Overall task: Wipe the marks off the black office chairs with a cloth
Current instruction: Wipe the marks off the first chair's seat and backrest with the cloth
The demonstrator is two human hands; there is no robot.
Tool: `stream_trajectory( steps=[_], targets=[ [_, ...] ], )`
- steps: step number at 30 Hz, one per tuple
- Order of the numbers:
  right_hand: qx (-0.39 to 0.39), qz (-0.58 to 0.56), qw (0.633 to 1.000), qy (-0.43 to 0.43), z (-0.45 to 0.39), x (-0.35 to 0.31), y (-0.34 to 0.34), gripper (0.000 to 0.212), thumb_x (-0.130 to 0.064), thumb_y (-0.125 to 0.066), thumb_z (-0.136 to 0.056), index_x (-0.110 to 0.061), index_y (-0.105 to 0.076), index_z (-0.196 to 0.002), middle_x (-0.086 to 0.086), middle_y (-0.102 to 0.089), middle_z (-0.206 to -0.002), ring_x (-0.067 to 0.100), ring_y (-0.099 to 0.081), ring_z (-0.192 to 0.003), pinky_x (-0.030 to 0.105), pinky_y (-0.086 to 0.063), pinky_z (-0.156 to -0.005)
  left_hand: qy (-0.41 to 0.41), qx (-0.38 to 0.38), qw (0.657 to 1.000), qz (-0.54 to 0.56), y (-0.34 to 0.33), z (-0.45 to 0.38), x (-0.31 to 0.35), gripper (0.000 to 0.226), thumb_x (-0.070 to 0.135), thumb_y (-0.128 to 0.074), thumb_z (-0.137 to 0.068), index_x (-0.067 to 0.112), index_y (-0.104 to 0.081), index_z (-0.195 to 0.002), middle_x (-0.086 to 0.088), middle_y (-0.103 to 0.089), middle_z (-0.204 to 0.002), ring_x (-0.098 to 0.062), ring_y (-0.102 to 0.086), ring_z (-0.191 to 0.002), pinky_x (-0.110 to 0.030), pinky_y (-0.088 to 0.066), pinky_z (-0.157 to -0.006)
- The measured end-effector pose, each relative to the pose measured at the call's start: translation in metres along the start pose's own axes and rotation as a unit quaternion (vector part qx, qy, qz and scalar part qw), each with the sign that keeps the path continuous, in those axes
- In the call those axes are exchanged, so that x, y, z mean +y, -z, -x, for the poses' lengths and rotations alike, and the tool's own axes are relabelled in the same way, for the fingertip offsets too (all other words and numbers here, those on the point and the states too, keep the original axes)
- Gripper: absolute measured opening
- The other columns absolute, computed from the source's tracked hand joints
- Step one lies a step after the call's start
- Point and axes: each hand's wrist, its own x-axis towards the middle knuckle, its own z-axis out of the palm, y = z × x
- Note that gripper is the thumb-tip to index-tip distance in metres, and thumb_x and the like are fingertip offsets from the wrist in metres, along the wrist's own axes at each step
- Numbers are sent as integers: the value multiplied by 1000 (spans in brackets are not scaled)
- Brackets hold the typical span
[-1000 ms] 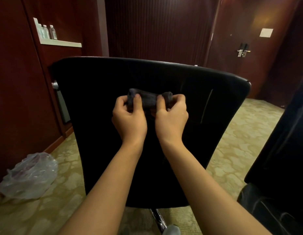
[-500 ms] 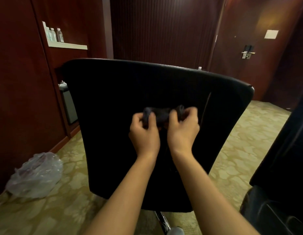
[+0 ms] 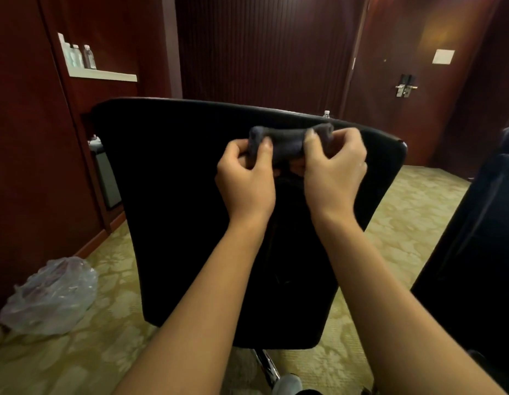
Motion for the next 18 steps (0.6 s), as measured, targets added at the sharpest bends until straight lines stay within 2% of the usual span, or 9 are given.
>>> stream_trajectory(
  steps=[2,3,4,6,8,10,14,16,18],
  targets=[
    [-11,12,999,-28,17,24,-4,18,-21,-68,-89,-11,-54,-84,-15,-51,-67,-17,-51,-59,0,-33,-57,-24,8,997,-79,10,13,-27,15,35,-66,-86,23,-58,-85,7,-66,-74,-13,-69,-72,-31,-56,-67],
    [-19,20,998,-56,29,40,-7,18,-20,-68,-89,-11,-54,-85,-15,-51,-66,-13,-51,-56,2,-36,-57,-11,7,995,-101,16,23,-42,15,34,-66,-86,22,-58,-88,7,-65,-74,-15,-69,-75,-30,-54,-69],
    [-29,30,995,-86,43,56,-8,17,-20,-68,-90,-10,-55,-85,-14,-52,-65,-8,-52,-55,7,-42,-59,14,4,994,-113,23,32,-56,14,32,-67,-88,21,-59,-89,7,-65,-75,-18,-69,-79,-31,-53,-71],
    [-57,41,987,-145,67,83,-10,18,-21,-67,-90,-11,-54,-83,-10,-56,-65,3,-58,-57,31,-55,-69,80,1,986,-143,37,47,-82,12,26,-69,-91,18,-60,-89,11,-65,-75,-20,-70,-82,-33,-54,-74],
    [-87,34,976,-195,83,97,-9,18,-22,-67,-91,-15,-54,-80,-8,-60,-64,7,-65,-54,42,-58,-69,137,-8,977,-166,48,56,-100,11,28,-68,-91,20,-61,-87,9,-68,-76,-18,-70,-80,-40,-58,-77],
    [-99,19,972,-211,84,97,-7,19,-22,-68,-91,-18,-54,-78,-6,-61,-63,8,-68,-55,45,-59,-68,175,-10,973,-150,50,58,-104,9,31,-67,-91,25,-62,-88,5,-72,-81,-15,-70,-78,-44,-59,-78],
    [-66,-33,979,-192,59,70,-11,25,-31,-71,-86,-21,-53,-72,-4,-61,-62,22,-70,-61,51,-59,-68,163,12,985,-55,35,45,-66,12,27,-67,-93,16,-63,-97,2,-71,-85,-12,-68,-78,-31,-56,-68],
    [-62,-110,975,-182,43,52,-13,22,-31,-72,-85,-19,-54,-77,4,-65,-71,22,-71,-61,48,-60,-65,150,11,989,13,23,30,-38,11,22,-71,-91,17,-61,-92,3,-68,-81,-10,-65,-72,-22,-52,-57],
    [-107,-164,964,-182,30,37,-12,22,-26,-73,-85,-13,-56,-86,12,-69,-83,23,-73,-68,44,-62,-65,136,-1,990,31,17,15,-22,13,19,-72,-90,14,-60,-93,0,-68,-82,-11,-65,-70,-20,-49,-51]
  ],
)
